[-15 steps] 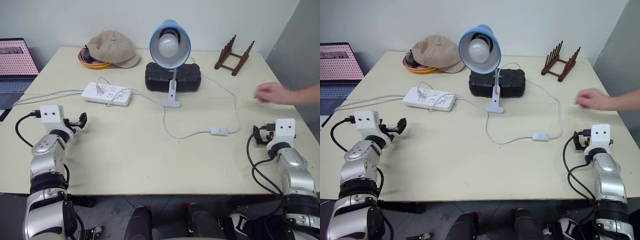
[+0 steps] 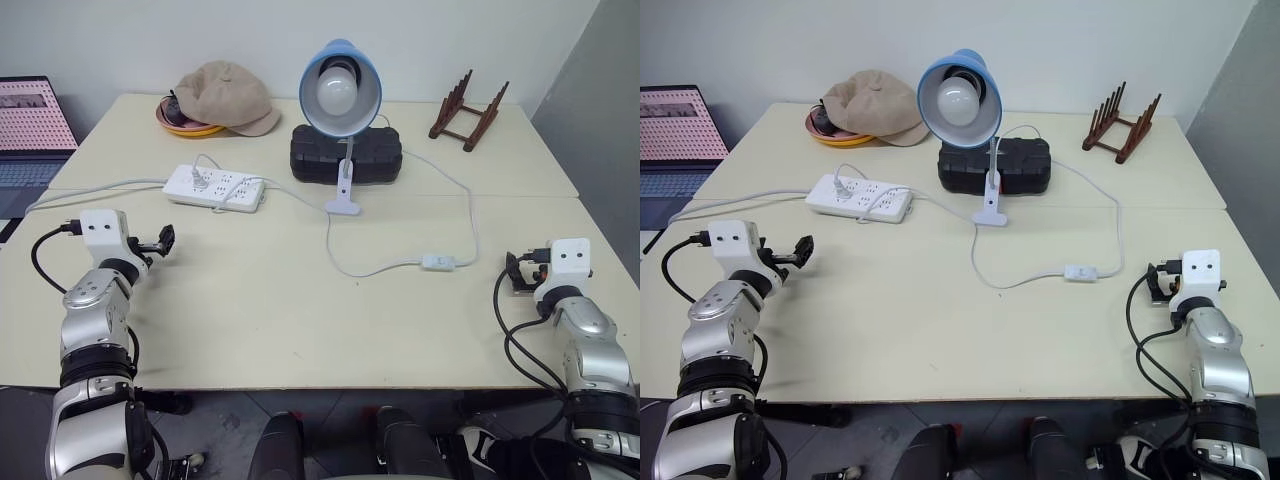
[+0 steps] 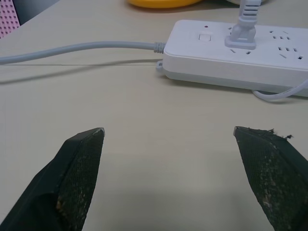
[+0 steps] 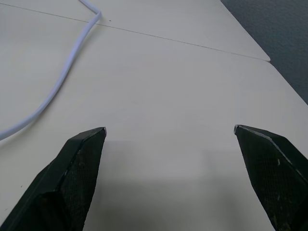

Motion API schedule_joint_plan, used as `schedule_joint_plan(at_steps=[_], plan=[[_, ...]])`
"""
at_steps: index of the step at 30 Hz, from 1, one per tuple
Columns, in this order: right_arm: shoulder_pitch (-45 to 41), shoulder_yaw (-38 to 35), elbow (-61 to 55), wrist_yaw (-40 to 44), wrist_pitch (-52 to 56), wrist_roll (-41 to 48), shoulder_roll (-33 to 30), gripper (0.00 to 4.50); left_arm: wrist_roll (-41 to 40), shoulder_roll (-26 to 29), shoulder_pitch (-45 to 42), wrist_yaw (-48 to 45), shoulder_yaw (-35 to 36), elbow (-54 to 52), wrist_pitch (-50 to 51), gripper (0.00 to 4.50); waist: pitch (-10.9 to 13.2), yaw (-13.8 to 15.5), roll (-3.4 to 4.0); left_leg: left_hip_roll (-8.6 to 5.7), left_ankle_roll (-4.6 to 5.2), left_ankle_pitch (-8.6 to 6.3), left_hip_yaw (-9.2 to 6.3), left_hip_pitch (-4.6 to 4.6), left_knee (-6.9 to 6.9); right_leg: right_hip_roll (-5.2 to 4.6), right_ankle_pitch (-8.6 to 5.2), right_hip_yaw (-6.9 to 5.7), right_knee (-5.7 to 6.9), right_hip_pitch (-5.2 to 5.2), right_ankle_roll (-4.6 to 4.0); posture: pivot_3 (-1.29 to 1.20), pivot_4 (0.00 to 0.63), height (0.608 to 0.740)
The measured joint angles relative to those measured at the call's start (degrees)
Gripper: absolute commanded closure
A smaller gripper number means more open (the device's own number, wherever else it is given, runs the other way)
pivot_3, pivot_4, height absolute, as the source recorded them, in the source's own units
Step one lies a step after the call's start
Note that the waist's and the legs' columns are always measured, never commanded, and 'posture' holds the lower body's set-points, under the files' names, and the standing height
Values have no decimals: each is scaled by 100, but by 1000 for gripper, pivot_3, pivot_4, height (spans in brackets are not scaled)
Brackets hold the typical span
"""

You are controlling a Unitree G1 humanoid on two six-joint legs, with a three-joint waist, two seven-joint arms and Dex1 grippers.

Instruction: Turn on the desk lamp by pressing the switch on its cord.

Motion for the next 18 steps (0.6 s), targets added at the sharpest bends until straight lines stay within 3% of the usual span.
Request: schedule_joint_plan(at_steps=[10, 18], plan=[[40, 186, -146, 1295, 155, 289, -587, 26, -326, -23, 103, -983, -399, -1120, 734, 0, 0, -2, 0, 0, 0, 0, 0, 0, -1, 0, 0, 0, -1, 1, 0, 0, 150, 740], [-256, 1000, -270, 3967, -572, 628, -1634, 26, -1014, 262, 417, -3120, -2030, -3869, 2167, 0, 1, -20, 1, 0, 0, 0, 2, -1, 0, 0, -1, 0, -8, 3, 0, 0, 150, 740]])
